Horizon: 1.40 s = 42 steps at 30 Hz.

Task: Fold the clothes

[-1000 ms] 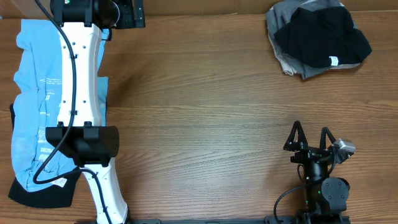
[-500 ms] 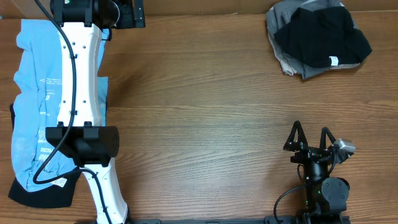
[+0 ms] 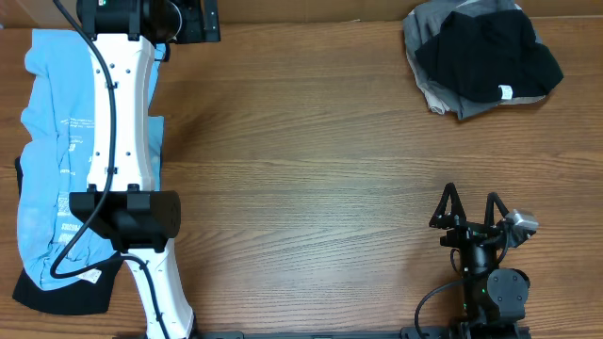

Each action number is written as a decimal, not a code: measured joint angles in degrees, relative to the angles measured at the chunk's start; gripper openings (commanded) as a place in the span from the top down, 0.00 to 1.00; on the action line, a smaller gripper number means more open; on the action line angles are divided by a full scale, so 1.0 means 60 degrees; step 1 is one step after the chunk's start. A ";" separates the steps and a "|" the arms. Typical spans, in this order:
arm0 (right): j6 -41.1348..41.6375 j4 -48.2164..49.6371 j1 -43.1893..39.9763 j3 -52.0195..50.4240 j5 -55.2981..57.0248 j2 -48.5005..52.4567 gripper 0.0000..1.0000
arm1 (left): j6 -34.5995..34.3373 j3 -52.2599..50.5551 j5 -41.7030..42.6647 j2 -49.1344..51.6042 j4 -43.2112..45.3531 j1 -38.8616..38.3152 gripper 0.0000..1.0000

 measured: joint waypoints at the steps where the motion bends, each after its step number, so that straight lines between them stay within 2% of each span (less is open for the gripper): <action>1: 0.0000 0.0000 0.0000 0.0000 0.0000 0.0000 0.00 | 0.0000 0.0000 0.0000 0.0000 0.0000 -0.0018 0.00; 8: 0.0000 -0.0004 0.0000 0.0000 0.0000 0.0000 0.00 | 0.0000 -0.0484 -0.0004 -0.0721 0.0095 -0.0058 0.00; 18: -0.0004 -0.0004 0.0000 0.0000 -0.0007 0.0000 0.00 | 0.0000 -0.6098 0.0004 -0.5253 0.0459 -0.0062 0.00; 24: 0.0000 0.0000 0.0000 0.0000 -0.0004 0.0000 0.00 | 0.0000 -0.9388 -0.0076 -0.6688 0.0404 -0.0062 0.00; 27: 0.0000 -0.0004 0.0000 0.0000 0.0000 0.0000 0.00 | 0.0000 -1.0466 -0.0211 -0.7206 0.0244 -0.0058 0.00; 30: -0.0004 0.0000 0.0000 0.0000 0.0000 0.0000 0.00 | 0.0000 -1.1307 -0.0266 -0.7992 0.0692 -0.0062 0.00; 33: 0.0000 0.0000 0.0000 0.0000 0.0004 0.0000 0.00 | 0.0004 -1.2061 -0.0273 -0.8899 0.2095 -0.0062 0.00; 37: 0.0000 0.0004 0.0000 0.0000 -0.0004 0.0000 0.00 | 0.0000 -1.3741 -0.0040 -1.0233 0.5574 -0.0062 0.00; 40: 0.0000 0.0004 0.0000 0.0000 -0.0004 0.0000 0.00 | 0.0007 -1.5562 0.0229 -1.1351 0.8444 -0.0058 0.00; 42: -0.0007 0.0004 0.0000 0.0000 -0.0007 0.0000 0.00 | 0.0004 -1.6742 0.0339 -1.2123 0.9857 -0.0058 0.00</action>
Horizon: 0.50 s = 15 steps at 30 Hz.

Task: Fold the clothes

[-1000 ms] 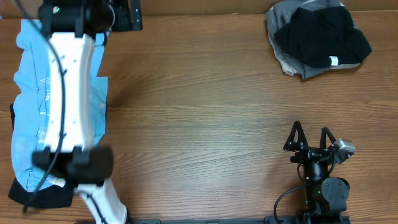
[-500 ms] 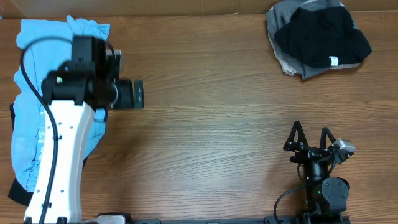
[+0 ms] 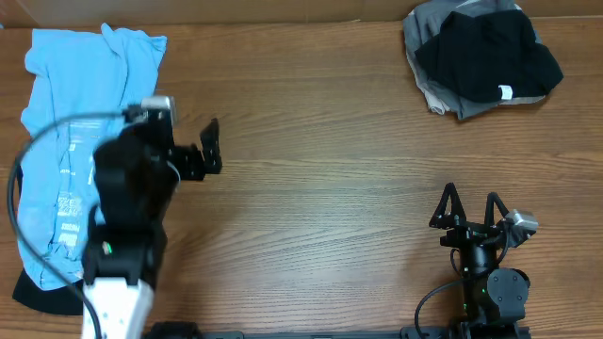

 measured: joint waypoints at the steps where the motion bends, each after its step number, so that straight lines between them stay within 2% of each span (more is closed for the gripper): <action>1: 0.0007 -0.0007 0.0000 0.0000 0.0004 0.0000 0.00 | -0.0004 -0.0616 0.0036 -0.0408 0.0776 0.0004 0.00; 4: 0.0004 -0.0004 0.0000 0.0000 0.0004 0.0000 0.00 | -0.0004 -0.2204 0.0113 -0.1679 0.2331 0.0153 0.00; 7: 0.0000 -0.0007 0.0000 0.0000 0.0004 0.0000 0.00 | 0.0000 -0.3479 0.0153 -0.3005 0.3122 0.0499 0.00; 15: 0.0007 -0.0004 -0.0004 0.0000 0.0004 0.0000 0.00 | 0.0000 -0.5526 0.0178 -0.5770 0.3260 0.0962 0.00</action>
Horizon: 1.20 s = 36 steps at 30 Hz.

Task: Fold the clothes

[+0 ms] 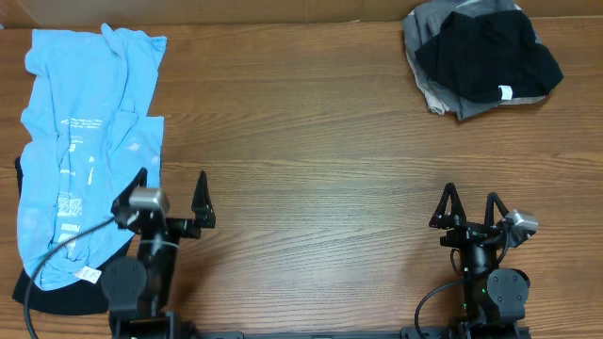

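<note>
A light blue shirt (85, 141) lies spread at the table's left side, over a black garment (57, 292) showing at its lower end. A pile of black and grey clothes (485, 56) sits at the far right corner. My left gripper (171, 193) stands open near the front left, just right of the blue shirt's lower part, holding nothing. My right gripper (469, 205) stands open near the front right, with nothing between its fingers.
The brown wooden table (311, 160) stretches between the two heaps of clothes. A cardboard-coloured edge runs along the table's far side.
The left arm has drawn back toward the front edge; its gripper was at mid-left beside the blue shirt and now sits lower, near its base. The right arm has not moved.
The left arm was stretched far out over the blue shirt, its gripper at the table's far left edge. Then the gripper was open at mid-left, off the shirt. Now it rests open near the front. The shirt lies spread at the left; the right arm stayed still.
</note>
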Each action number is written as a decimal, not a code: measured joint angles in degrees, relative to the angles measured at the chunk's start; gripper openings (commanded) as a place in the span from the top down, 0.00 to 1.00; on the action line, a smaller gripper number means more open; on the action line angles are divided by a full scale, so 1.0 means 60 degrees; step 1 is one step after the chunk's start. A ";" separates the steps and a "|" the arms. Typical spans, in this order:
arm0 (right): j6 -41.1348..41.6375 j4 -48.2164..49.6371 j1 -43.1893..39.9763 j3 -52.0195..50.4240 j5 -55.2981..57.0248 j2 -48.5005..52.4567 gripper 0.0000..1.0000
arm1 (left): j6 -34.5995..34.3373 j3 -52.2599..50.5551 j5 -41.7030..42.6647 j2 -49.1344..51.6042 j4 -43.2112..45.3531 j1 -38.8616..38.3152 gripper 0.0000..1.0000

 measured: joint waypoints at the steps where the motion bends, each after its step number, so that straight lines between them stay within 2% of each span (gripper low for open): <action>1: -0.0007 0.0000 0.0004 0.0000 0.0000 0.0000 0.00 | 0.0000 -0.0240 0.0000 -0.0270 0.0084 0.0022 0.00; 10: -0.0004 0.0000 0.0004 0.0000 0.0000 0.0000 0.00 | 0.0000 -0.1898 -0.0011 -0.1836 0.0353 0.0051 0.00; 17: 0.0000 0.0000 0.0004 0.0000 0.0000 0.0000 0.00 | 0.0000 -0.2036 -0.0204 -0.2907 -0.1359 0.0051 0.00; 20: 0.0000 -0.0004 0.0004 0.0000 0.0000 0.0000 0.00 | 0.0000 -0.2058 -0.0321 -0.2994 -0.1730 0.0069 0.00; 36: 0.0000 -0.0007 0.0004 0.0000 0.0000 0.0000 0.00 | 0.0000 -0.2058 -0.0412 -0.3002 -0.1730 0.0069 0.00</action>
